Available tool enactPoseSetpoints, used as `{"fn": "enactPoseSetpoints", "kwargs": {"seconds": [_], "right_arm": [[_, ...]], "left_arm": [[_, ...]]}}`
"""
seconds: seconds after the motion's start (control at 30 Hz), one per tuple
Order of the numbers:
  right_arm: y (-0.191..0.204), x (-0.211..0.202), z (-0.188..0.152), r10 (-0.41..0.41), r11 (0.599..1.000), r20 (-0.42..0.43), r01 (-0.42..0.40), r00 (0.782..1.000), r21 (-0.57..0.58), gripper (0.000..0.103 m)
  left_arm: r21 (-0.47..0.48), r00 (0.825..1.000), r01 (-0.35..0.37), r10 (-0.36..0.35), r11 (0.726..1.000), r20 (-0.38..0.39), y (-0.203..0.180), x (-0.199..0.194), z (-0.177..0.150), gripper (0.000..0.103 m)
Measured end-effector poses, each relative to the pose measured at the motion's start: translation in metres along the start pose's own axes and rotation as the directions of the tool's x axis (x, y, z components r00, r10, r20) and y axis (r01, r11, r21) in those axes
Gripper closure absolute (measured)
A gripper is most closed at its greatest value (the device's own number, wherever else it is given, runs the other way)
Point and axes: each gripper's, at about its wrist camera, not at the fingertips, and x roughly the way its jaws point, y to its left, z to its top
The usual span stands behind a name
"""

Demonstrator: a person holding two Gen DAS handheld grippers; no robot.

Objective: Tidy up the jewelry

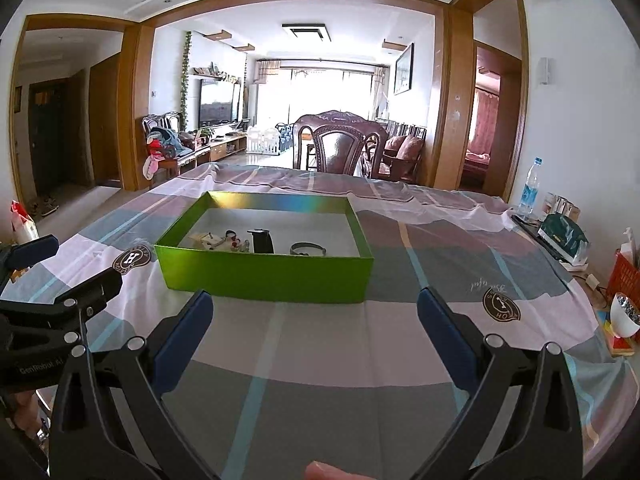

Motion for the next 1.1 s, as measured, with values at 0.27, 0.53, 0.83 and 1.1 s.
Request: {"fn": "enactPoseSetpoints", "kwargs": {"seconds": [0.27, 0.53, 0.83, 1.1], "right_arm": [[0.0, 0.0018, -0.0002, 0.003, 1.0, -0.004, -0.003, 1.0, 0.004, 0.003], [0.0017, 0.0035, -0.0033, 0.001, 1.0, -0.009, -0.001, 1.0, 0.006, 0.003], [0.0028, 0.0052, -0.0049, -0.004, 1.0, -0.019, 0.004, 1.0, 0.011, 0.003], [0.0038, 0.0049, -0.0058, -0.009, 1.0, -0.025, 0.009, 1.0, 0.013, 0.003]], "left_arm": [[0.002, 1.0, 0.0, 0.0, 1.0, 0.0, -0.0005, 0.0, 0.0, 0.004], [0.005, 1.0, 0.003, -0.003, 1.0, -0.004, -0.0007, 0.0016, -0.0011, 0.004], [0.011, 1.0, 0.008, -0.008, 1.0, -0.005, -0.0021, 0.0008, -0.0025, 0.004], [0.015, 1.0, 0.017, -0.017, 1.0, -0.012, -0.0013, -0.0004, -0.0031, 0.004]]}}
